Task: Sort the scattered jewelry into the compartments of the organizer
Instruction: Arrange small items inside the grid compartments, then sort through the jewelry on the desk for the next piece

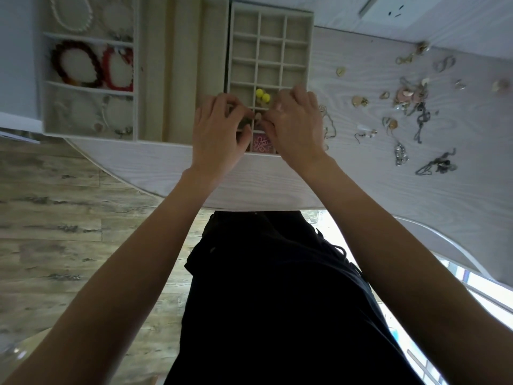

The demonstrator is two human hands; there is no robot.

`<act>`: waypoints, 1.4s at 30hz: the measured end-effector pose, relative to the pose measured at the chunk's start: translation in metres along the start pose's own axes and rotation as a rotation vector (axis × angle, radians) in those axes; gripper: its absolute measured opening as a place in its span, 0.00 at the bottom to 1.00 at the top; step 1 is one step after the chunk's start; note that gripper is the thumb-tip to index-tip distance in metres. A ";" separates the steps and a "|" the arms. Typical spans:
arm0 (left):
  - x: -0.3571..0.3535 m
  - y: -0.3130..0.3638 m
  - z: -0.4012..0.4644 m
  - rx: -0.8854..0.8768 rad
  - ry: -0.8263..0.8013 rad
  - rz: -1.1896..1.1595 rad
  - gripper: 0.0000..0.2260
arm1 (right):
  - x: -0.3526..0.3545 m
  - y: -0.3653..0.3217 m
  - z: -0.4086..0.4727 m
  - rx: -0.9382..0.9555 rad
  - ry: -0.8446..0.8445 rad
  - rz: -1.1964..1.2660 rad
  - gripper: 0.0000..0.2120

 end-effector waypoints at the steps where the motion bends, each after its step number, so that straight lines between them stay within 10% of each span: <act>1: 0.000 0.000 0.001 -0.011 0.003 0.010 0.08 | -0.001 0.000 0.001 -0.014 -0.010 -0.038 0.10; 22: 0.000 0.019 0.006 -0.188 -0.011 0.133 0.11 | 0.014 0.037 -0.024 -0.348 0.030 0.413 0.07; 34: -0.091 0.194 0.049 -0.259 -0.339 -0.286 0.13 | 0.055 0.247 -0.087 -0.692 0.060 0.198 0.12; 42: -0.174 0.235 0.092 -0.255 -0.342 0.140 0.18 | 0.017 0.272 -0.067 -0.540 -0.141 0.246 0.16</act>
Point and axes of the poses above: each hand's wrist, its own z-axis towards the middle knuckle, its own x-axis out of the back of the hand, y = z × x, the point moved 8 cm from there along z, towards the middle knuckle, and after that the axes turned 15 degrees about y, right-handed, at the moved point
